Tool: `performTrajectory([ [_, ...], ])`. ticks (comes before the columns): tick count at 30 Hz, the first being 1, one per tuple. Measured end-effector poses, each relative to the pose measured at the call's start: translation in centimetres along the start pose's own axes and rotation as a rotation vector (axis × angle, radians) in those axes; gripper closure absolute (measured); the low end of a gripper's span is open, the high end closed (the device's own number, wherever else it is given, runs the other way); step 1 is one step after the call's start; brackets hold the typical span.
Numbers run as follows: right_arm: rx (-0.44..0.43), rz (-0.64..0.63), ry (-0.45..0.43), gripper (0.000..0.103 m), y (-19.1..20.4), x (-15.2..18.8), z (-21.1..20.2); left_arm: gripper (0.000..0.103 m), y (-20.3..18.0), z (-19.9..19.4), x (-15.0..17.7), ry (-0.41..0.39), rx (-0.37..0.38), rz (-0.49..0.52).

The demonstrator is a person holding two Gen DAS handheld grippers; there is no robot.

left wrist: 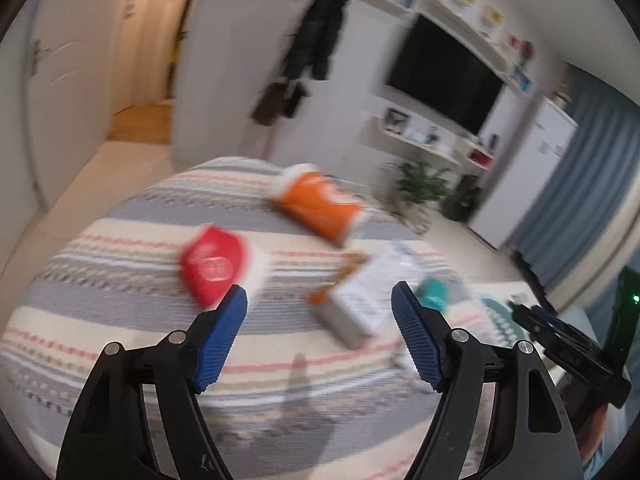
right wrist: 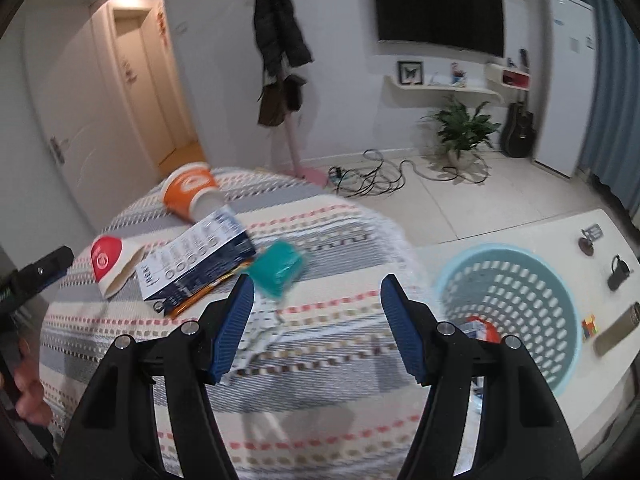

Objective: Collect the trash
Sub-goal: 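Grasp the red cup with the left tool while the right tool grasps the flat milk carton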

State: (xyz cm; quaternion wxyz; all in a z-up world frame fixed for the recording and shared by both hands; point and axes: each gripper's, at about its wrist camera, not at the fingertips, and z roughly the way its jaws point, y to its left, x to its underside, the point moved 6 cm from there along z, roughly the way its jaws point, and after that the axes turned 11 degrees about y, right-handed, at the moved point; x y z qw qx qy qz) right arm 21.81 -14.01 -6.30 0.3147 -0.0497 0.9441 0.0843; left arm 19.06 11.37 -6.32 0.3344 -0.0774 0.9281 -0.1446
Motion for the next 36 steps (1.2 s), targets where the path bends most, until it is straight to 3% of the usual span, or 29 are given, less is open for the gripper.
performTrajectory([
  [6, -0.058, -0.023, 0.082, 0.041, 3.2, -0.2, 3.1, 0.03, 5.0, 2.4, -0.5, 0.07, -0.047, -0.069],
  [13, -0.099, -0.116, 0.103, 0.041, 9.0, -0.2, 4.2, 0.03, 6.7, 5.5, -0.2, 0.155, -0.059, -0.094],
  [18, -0.125, -0.123, 0.15, 0.04, 11.9, -0.2, 6.2, 0.021, 7.9, 6.3, -1.7, 0.133, -0.026, -0.154],
  [20, -0.118, -0.093, 0.164, 0.023, 12.2, -0.6, 6.8, 0.021, 8.4, 6.7, -2.4, 0.137, -0.033, -0.174],
  [25, -0.13, 0.019, 0.215, 0.02, 11.9, -2.2, 8.6, 0.021, 8.1, 8.0, -3.5, 0.132, -0.063, -0.135],
  [30, -0.114, 0.124, 0.268, 0.018, 11.3, -3.6, 10.8, 0.04, 7.5, 8.1, -3.4, 0.108, -0.087, -0.079],
  [31, -0.123, 0.157, 0.282, 0.017, 11.2, -3.8, 11.3, 0.045, 7.4, 8.0, -3.3, 0.108, -0.05, -0.084],
  [36, -0.086, 0.234, 0.343, 0.016, 11.5, -4.3, 13.5, 0.051, 8.0, 7.6, -2.9, 0.096, 0.062, -0.113],
])
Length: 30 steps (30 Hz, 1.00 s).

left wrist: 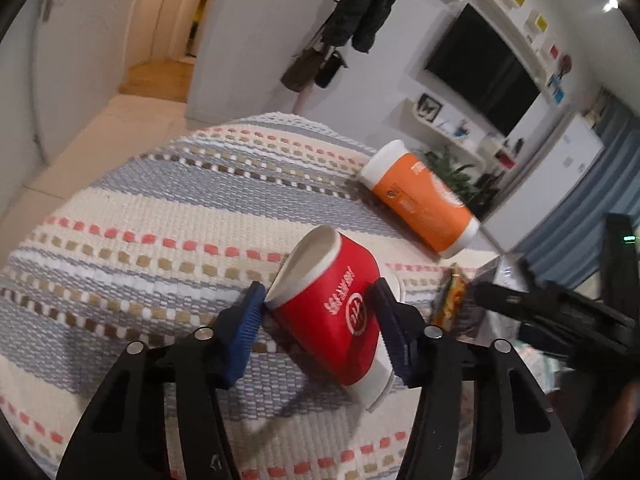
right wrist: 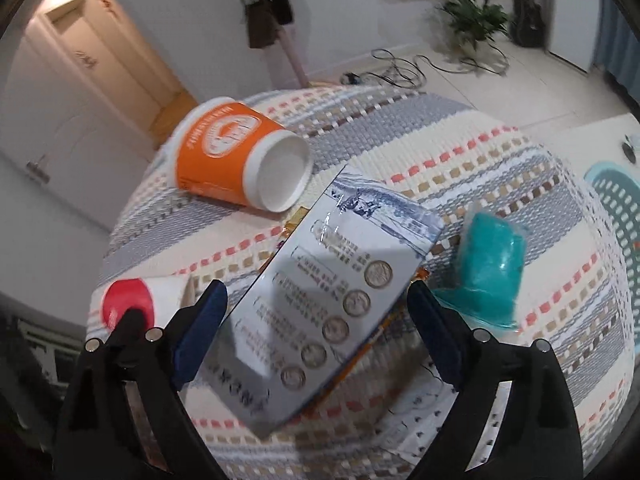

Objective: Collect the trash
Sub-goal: 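Grasp the red cup with the left tool while the right tool grasps the flat milk carton, then carry the red cup and flat carton over the blue basket and open both tools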

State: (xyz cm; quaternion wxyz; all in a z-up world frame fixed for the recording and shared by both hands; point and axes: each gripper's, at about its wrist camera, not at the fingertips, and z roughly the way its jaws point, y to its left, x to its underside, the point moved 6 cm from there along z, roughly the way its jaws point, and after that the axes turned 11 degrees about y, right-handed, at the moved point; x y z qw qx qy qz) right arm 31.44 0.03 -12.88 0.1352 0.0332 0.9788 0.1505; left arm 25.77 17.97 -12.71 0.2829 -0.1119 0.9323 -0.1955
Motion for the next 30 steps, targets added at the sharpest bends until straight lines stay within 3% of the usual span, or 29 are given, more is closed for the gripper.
performTrajectory([
  [4, 0.094, -0.053, -0.015, 0.021, 1.2, 0.1, 0.7, 0.054, -0.2, -0.2, 0.3, -0.013, 0.024, 0.011],
  [8, 0.127, -0.164, -0.037, 0.046, 2.7, 1.4, -0.2, 0.054, -0.8, -0.5, 0.8, -0.025, 0.028, 0.029],
  [12, 0.143, -0.281, -0.068, 0.048, 3.4, 3.3, -1.5, 0.054, -1.0, -1.3, 1.3, -0.032, -0.007, 0.056],
  [15, 0.116, -0.349, -0.106, 0.048, 3.3, 4.9, -2.8, 0.054, -1.0, -2.8, 2.7, -0.036, 0.018, 0.059],
  [22, 0.04, -0.404, -0.135, 0.048, 2.1, 7.6, -5.4, 0.054, -1.7, -6.6, 4.7, -0.073, 0.041, 0.069],
  [30, 0.009, -0.41, -0.185, 0.048, -0.1, 9.4, -8.9, 0.054, -5.7, -9.3, 5.8, -0.109, 0.085, 0.128],
])
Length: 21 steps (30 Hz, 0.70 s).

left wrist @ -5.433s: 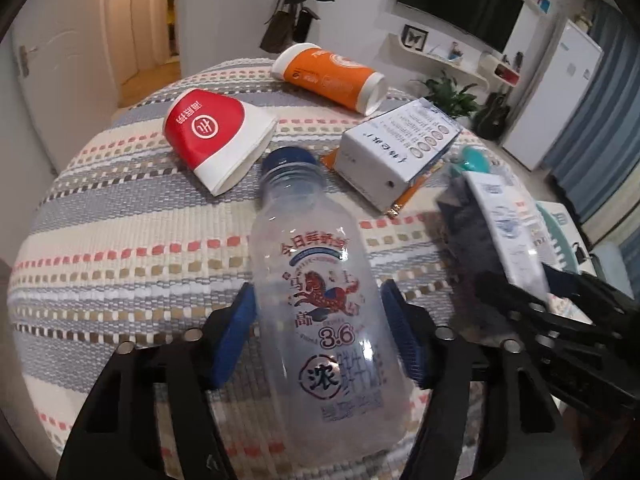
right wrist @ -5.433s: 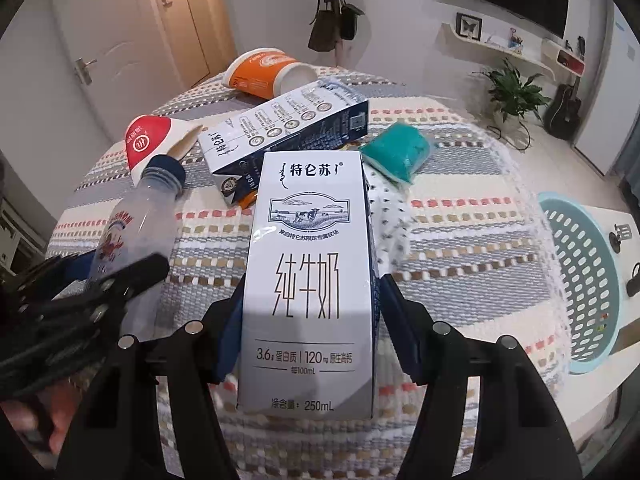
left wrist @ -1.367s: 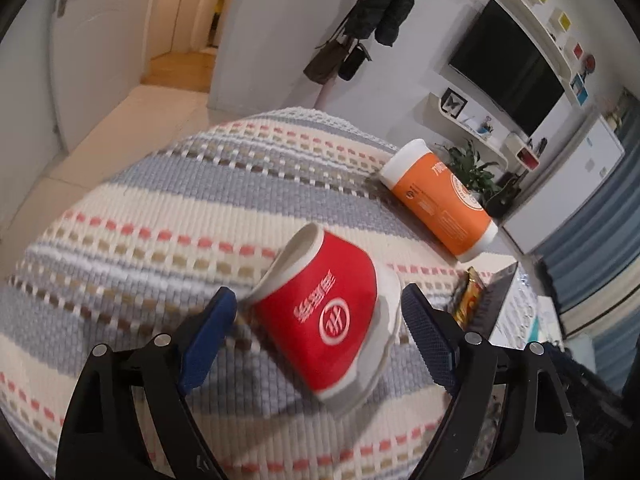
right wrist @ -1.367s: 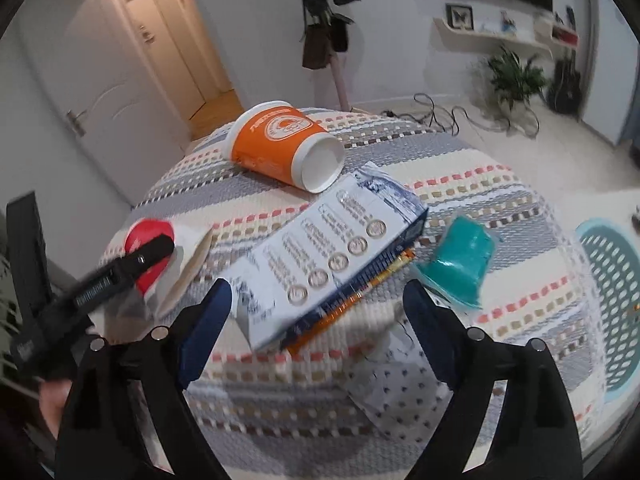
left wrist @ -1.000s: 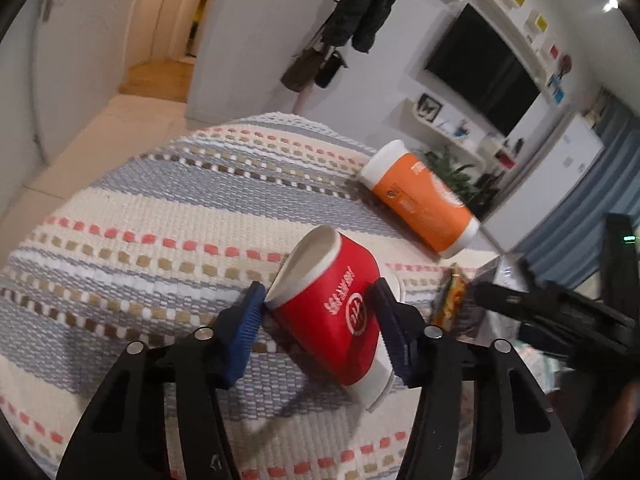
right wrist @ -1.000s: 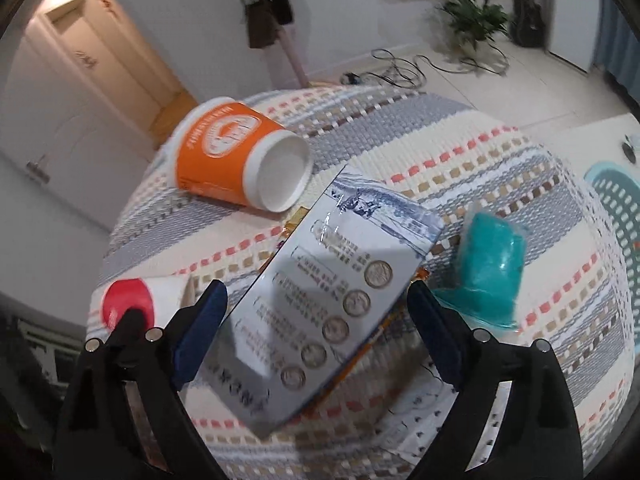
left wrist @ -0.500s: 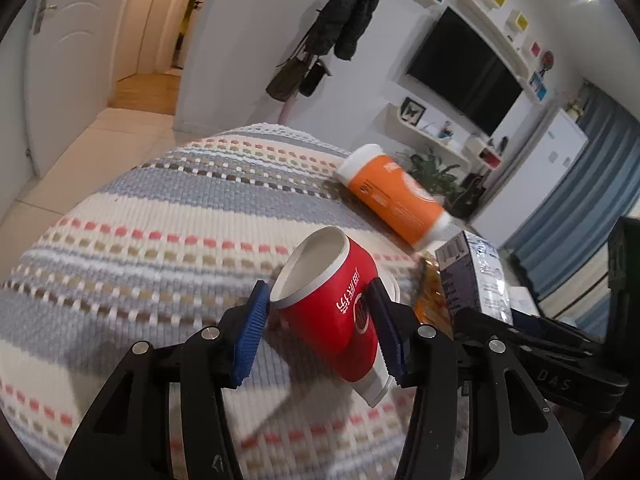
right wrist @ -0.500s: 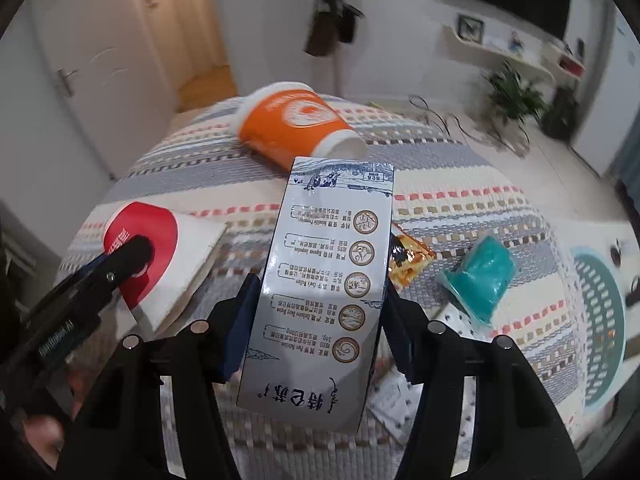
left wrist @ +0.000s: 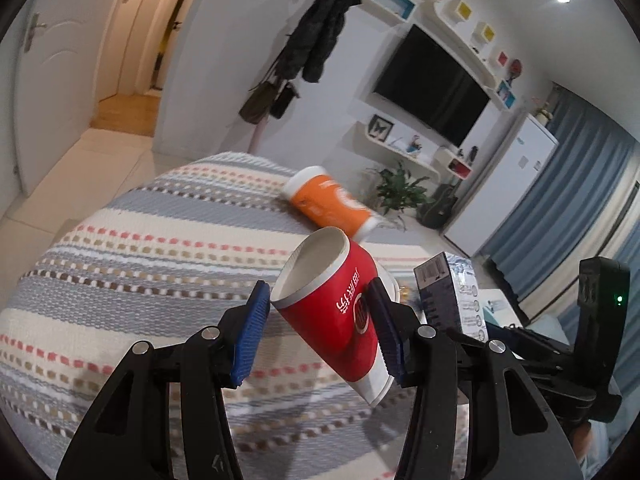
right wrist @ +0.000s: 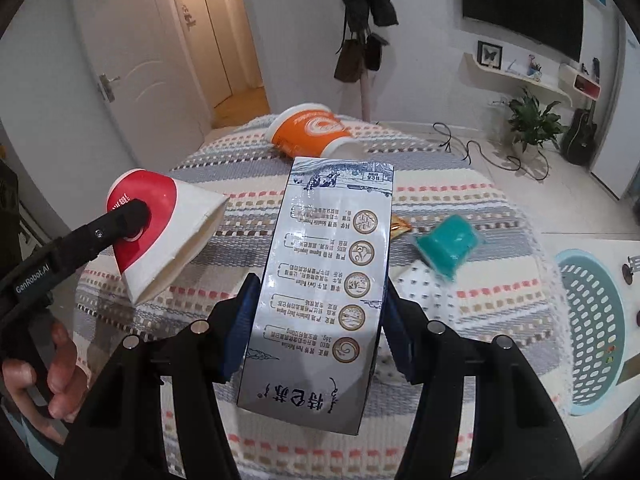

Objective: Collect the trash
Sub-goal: 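Carry the red cup and flat carton over the blue basket and open both tools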

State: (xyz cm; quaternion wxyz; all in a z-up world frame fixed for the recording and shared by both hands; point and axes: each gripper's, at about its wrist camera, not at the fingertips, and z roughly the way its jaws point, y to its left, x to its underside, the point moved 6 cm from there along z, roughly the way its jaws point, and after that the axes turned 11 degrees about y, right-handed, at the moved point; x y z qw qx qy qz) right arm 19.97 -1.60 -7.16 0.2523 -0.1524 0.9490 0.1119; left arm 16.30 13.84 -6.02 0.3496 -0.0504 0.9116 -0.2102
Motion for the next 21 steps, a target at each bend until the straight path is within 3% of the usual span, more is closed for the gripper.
performTrajectory([
  [5, 0.02, 0.035, -0.063, 0.048, -2.8, 0.1, -3.3, 0.054, -3.9, -1.0, -1.1, -0.028, 0.045, 0.053],
  [11, 0.084, 0.111, -0.16, 0.048, -8.7, -0.2, -7.8, 0.054, -9.9, -0.6, -2.8, -0.055, 0.063, 0.133],
  [21, 0.176, 0.263, -0.226, 0.048, -20.2, 0.7, -11.4, 0.054, -22.2, 4.8, -4.1, -0.02, 0.107, 0.288],
])
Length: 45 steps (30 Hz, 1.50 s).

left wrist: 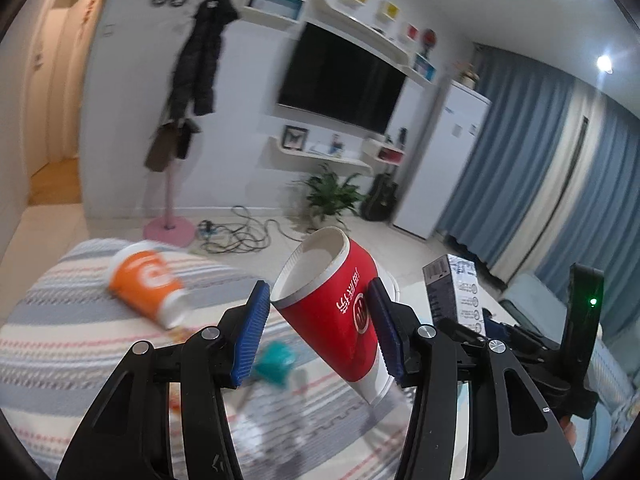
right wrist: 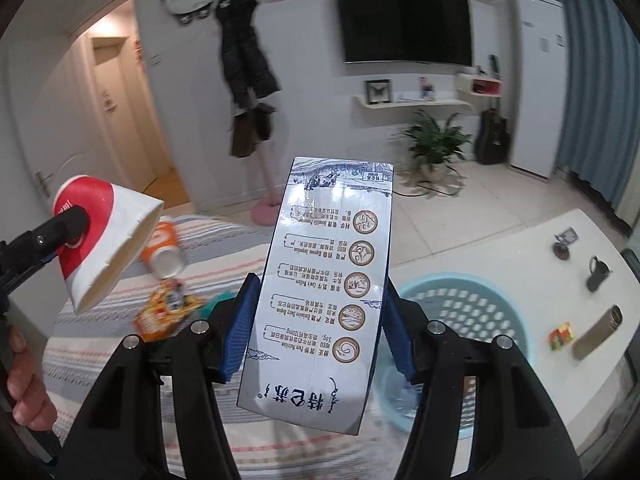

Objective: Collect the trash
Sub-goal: 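Carry the red cup and flat carton over the blue basket and open both tools, then grasp the orange paper cup with the left tool while the right tool grasps the teal packet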

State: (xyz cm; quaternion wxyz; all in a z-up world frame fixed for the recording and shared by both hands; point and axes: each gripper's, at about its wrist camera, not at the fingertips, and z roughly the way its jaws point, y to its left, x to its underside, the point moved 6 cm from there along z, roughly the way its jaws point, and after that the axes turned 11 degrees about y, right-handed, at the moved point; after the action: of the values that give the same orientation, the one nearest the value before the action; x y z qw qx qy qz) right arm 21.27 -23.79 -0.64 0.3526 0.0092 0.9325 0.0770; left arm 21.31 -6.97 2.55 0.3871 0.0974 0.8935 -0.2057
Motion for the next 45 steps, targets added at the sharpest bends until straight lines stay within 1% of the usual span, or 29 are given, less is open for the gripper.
performTrajectory([
  [2, 0.02, 0.034, 0.003, 0.048, -2.3, 0.0, 0.5, 0.054, -1.6, 1.5, -0.2, 0.017, 0.014, 0.022],
  [5, 0.044, 0.091, 0.022, 0.048, -6.0, 0.4, 1.5, 0.054, -4.4, 4.9, -0.1, 0.06, 0.038, 0.055],
  [6, 0.048, 0.119, 0.037, 0.048, -7.4, 0.7, 2.1, 0.054, -5.4, 6.5, 0.0, 0.085, 0.051, 0.063],
  [9, 0.07, 0.171, 0.076, 0.048, -10.4, 1.6, 3.8, 0.054, -6.9, 9.8, 0.7, 0.136, 0.074, 0.073],
  [12, 0.083, 0.212, 0.112, 0.048, -12.4, 2.7, 5.5, 0.054, -8.0, 12.4, 1.5, 0.176, 0.077, 0.091],
  [15, 0.112, 0.241, 0.139, 0.048, -14.1, 3.7, 6.8, 0.054, -8.8, 15.3, 2.6, 0.226, 0.059, 0.128],
  [17, 0.126, 0.263, 0.166, 0.048, -15.5, 4.2, 7.9, 0.054, -8.9, 16.6, 3.0, 0.256, 0.069, 0.121],
  [21, 0.12, 0.301, 0.215, 0.047, -17.2, 5.5, 9.6, 0.053, -9.7, 18.2, 4.0, 0.29, 0.079, 0.129],
  [25, 0.108, 0.344, 0.228, 0.046, -18.2, 6.2, 10.1, 0.051, -10.5, 18.6, 4.5, 0.305, 0.087, 0.148],
  [26, 0.102, 0.351, 0.23, 0.045, -18.3, 6.3, 10.1, 0.049, -10.6, 18.5, 4.5, 0.307, 0.089, 0.152],
  [27, 0.096, 0.363, 0.233, 0.043, -18.6, 6.5, 10.2, 0.043, -10.5, 18.5, 4.6, 0.308, 0.089, 0.155],
  [28, 0.096, 0.372, 0.235, 0.04, -18.8, 6.6, 10.1, 0.039, -10.6, 18.3, 4.6, 0.305, 0.089, 0.154],
  [34, 0.082, 0.383, 0.237, 0.04, -19.1, 7.3, 9.6, 0.039, -9.9, 17.7, 5.2, 0.306, 0.088, 0.142],
  [39, 0.071, 0.339, 0.231, 0.04, -17.6, 7.2, 9.0, 0.039, -8.7, 16.2, 5.6, 0.296, 0.087, 0.115],
  [45, 0.044, 0.248, 0.174, 0.04, -13.3, 5.5, 6.6, 0.039, -7.0, 13.2, 5.0, 0.242, 0.083, 0.083],
])
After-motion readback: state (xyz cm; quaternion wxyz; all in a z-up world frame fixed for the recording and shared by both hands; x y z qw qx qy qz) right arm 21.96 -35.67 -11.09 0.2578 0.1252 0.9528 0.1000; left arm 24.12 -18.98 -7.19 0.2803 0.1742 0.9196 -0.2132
